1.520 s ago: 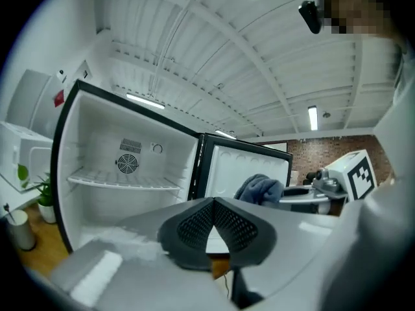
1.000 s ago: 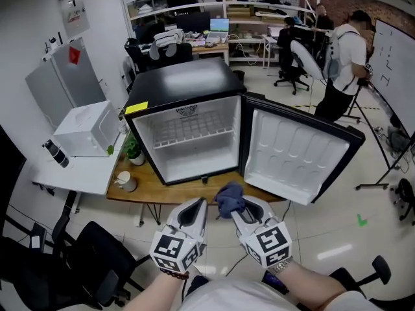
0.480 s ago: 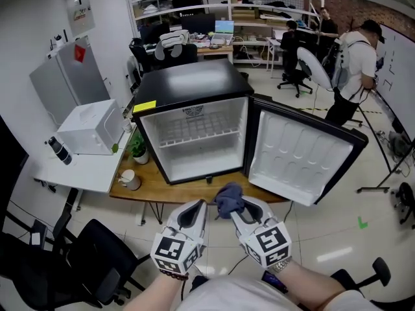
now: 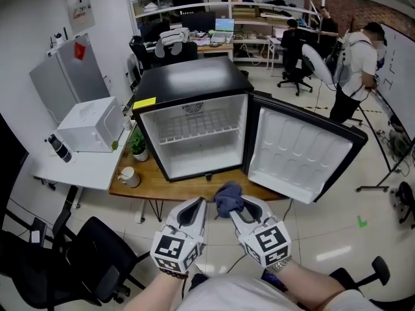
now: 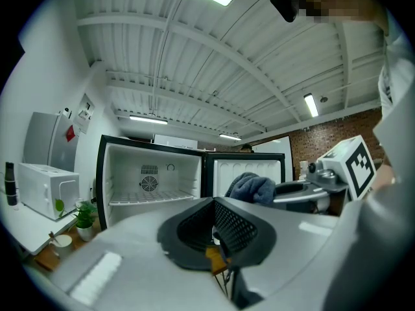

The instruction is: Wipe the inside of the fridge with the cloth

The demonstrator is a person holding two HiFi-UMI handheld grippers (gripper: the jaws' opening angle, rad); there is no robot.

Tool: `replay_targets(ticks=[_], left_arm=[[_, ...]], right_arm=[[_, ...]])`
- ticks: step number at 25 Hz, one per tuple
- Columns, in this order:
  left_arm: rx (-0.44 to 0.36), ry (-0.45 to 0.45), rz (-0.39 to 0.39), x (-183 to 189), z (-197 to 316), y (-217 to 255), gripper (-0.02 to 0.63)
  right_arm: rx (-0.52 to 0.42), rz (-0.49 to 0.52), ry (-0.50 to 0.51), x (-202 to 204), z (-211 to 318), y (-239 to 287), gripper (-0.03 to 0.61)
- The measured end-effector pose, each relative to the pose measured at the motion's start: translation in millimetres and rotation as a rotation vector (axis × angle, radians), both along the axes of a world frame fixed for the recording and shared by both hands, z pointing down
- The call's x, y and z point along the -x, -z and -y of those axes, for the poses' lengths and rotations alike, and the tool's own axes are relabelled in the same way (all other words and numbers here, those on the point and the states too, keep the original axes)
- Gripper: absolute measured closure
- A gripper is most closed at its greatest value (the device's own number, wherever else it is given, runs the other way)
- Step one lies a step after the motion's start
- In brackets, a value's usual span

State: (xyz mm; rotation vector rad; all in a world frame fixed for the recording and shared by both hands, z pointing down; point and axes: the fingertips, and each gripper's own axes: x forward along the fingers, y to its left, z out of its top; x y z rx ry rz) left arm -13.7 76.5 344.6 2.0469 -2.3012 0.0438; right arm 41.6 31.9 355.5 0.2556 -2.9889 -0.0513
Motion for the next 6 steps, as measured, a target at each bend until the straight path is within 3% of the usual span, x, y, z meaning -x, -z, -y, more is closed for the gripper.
replay_targets(ticks=[6], left_arm=[[-0.001,-0.004,0.008,-4.4,-3.5,-0.4,0.611]], right_arm=[[-0.005,-0.005,0.000,-4.4,-2.9,0.1,0.480]])
